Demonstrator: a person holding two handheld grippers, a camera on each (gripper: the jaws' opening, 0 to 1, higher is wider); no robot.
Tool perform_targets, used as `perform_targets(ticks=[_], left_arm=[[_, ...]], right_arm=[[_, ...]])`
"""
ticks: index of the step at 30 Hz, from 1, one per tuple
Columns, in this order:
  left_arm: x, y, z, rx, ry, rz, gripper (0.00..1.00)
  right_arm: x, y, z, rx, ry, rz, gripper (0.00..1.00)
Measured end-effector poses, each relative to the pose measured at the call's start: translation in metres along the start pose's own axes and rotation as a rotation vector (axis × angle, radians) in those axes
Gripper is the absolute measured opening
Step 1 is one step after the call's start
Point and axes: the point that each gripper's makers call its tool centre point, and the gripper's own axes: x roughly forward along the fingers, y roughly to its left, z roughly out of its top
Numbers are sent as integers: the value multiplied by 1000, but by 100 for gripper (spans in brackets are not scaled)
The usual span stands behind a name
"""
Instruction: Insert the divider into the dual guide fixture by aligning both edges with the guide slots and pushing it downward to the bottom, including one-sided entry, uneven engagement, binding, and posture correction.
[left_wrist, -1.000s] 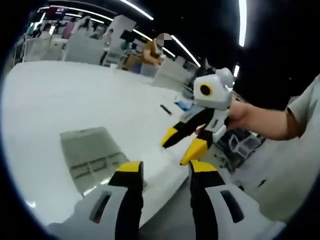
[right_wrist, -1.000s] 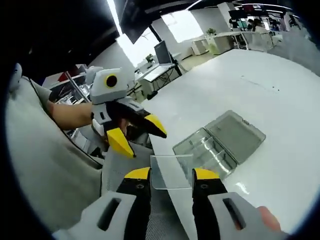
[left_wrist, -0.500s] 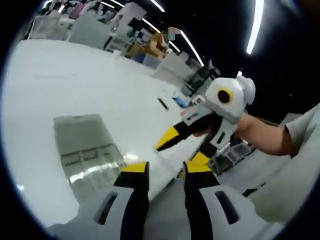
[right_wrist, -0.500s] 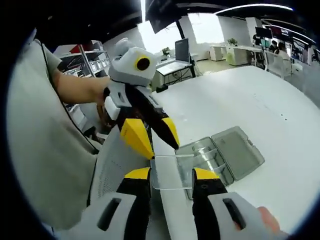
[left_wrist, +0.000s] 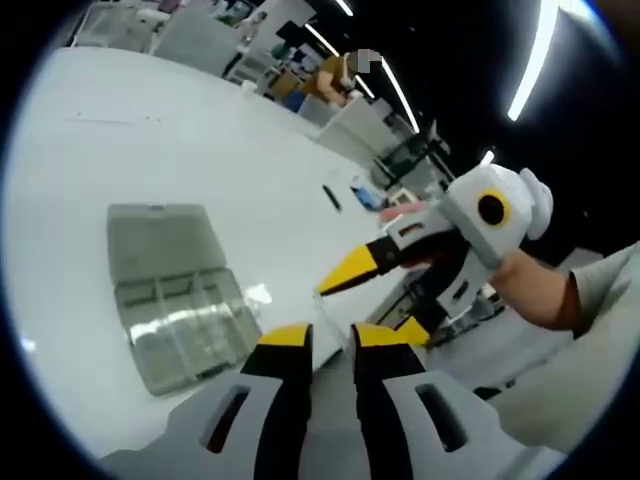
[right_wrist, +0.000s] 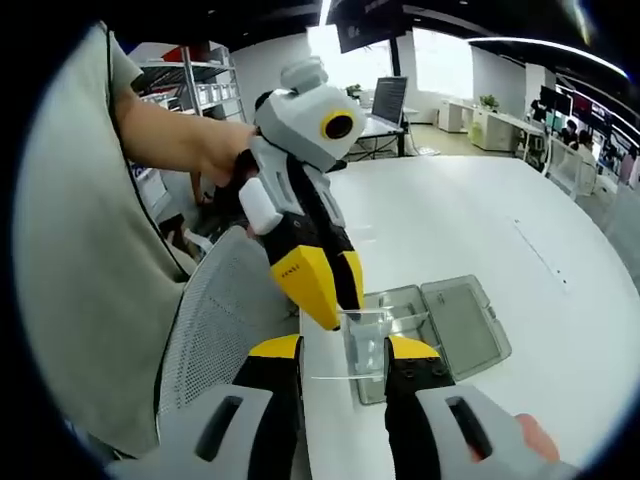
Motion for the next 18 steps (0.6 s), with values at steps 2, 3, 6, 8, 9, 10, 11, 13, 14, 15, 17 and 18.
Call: perform_targets(ticks=[2, 3, 6, 8, 9, 10, 11, 13, 14, 15, 17, 18], left_arm=[[1, 1, -1, -9, 5, 1, 12], [1, 1, -1, -13, 7, 0, 12], [2, 2, 0, -33, 10, -1, 11], [3, 1, -1, -43, 17, -6, 9], [3, 0, -1, -47, 20, -7, 9], [3, 0, -2, -51, 25, -8, 8], [4, 0, -2, -54, 25, -8, 7], [4, 1, -2, -69, 29, -8, 6], [5, 1, -2, -75, 30, -11, 6], [5, 0, -2, -79, 30, -13, 5], [6, 0, -3, -85, 35, -15, 3], [6, 0, -4, -87, 38, -16, 2]], right_arm=[[0, 1, 0, -22, 11, -7, 27], [0, 1, 0, -33, 16, -10, 27], [0, 0, 0, -59, 29, -22, 27], [1, 0, 0, -76, 37, -28, 27], [1, 0, -1, -91, 46, -34, 27], [1, 0, 0, -91, 48, -35, 27], [1, 0, 0, -99, 52, -40, 27], [1, -1, -1, -121, 62, -51, 27], [1, -2, -1, -127, 68, -55, 27], [1, -2, -1, -135, 73, -58, 27], [2, -3, -2, -153, 89, -66, 27], [3, -3, -3, -157, 95, -68, 27]])
